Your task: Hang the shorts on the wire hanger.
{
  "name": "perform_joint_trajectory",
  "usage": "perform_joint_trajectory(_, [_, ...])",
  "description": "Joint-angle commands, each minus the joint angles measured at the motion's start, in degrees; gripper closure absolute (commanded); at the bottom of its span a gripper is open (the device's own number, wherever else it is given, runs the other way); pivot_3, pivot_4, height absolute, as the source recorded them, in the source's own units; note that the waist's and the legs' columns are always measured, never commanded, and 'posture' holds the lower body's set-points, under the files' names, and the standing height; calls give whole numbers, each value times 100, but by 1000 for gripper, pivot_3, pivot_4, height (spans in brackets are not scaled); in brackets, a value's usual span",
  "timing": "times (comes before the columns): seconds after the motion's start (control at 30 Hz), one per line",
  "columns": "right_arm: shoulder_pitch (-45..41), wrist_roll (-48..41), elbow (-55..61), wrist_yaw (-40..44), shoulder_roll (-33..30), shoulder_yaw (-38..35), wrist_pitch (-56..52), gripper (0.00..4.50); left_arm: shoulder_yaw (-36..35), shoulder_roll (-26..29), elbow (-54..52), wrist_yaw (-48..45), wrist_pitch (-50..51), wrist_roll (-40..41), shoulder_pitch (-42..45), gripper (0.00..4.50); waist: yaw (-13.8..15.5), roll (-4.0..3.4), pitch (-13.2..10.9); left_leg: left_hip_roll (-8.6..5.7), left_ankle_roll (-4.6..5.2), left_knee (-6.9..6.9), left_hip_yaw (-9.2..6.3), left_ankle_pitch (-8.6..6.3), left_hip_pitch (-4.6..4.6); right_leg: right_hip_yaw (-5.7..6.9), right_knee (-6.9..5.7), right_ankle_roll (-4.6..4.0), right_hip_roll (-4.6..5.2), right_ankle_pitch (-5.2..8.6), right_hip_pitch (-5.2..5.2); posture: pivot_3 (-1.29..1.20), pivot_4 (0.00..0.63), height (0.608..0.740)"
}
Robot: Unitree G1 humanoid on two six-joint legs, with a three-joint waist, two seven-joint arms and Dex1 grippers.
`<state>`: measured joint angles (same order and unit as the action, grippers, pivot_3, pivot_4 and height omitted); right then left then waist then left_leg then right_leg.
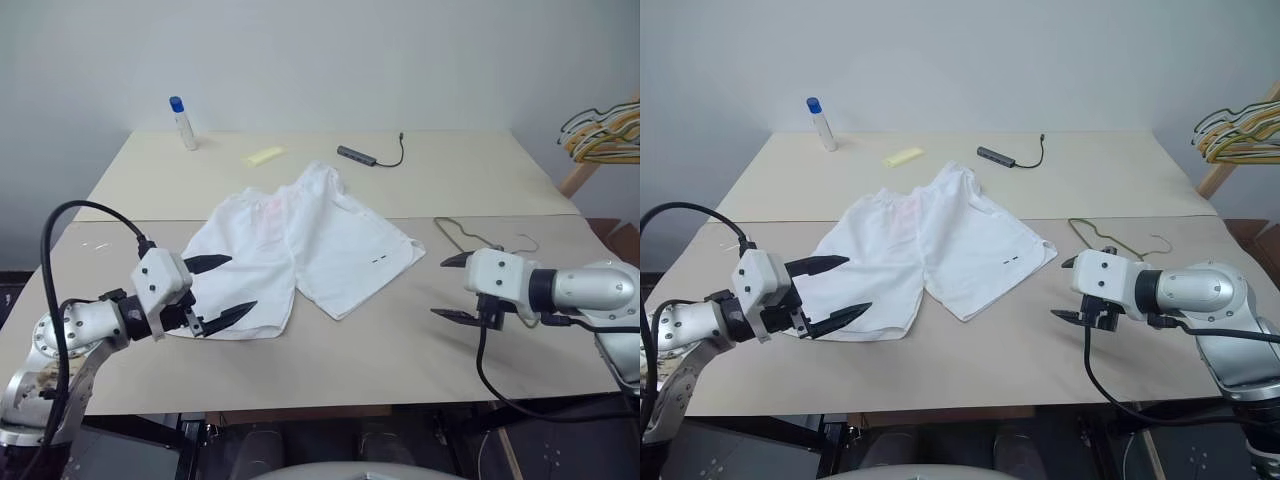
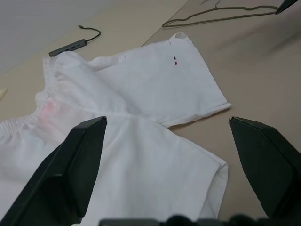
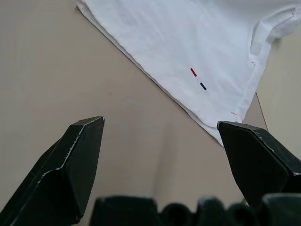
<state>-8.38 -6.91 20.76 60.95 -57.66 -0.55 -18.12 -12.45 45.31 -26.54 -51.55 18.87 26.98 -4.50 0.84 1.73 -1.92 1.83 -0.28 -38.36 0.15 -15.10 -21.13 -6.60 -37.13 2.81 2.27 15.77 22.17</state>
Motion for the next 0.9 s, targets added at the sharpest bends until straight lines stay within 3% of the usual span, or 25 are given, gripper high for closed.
perform_joint_trajectory(0.03, [-82,-9,101,-42,-32,-90,54,38,65,-28,-66,190,49,-77,307,0,0,0,0,0,0,0,0,0,0,0,0,0,0,0,0,97,0,740])
perform_joint_trajectory(0.23, [-81,55,162,-228,23,-89,-114,38,380,-197,113,155,227,33,635,0,-18,0,0,-1,0,-1,0,0,-1,0,1,1,0,0,0,55,0,740])
perform_joint_trajectory(0.33, [-14,50,219,-286,7,-103,-164,38,913,-381,312,55,224,-111,962,0,-18,0,0,-2,0,-2,0,0,0,-1,0,0,0,-1,0,48,0,740])
perform_joint_trajectory(0.67, [89,155,479,-591,146,19,-491,38,3268,-1300,1808,-292,-28,-1662,2623,0,-31,2,2,-8,0,-15,-1,0,-8,-1,1,3,-3,-3,-2,-8,0,740])
perform_joint_trajectory(0.9, [109,189,601,-714,131,4,-670,38,3996,-2001,2957,-144,254,-2447,3315,0,-161,2,2,-9,4,-35,-4,-2,-18,-1,0,5,-6,-3,-2,-42,0,740])
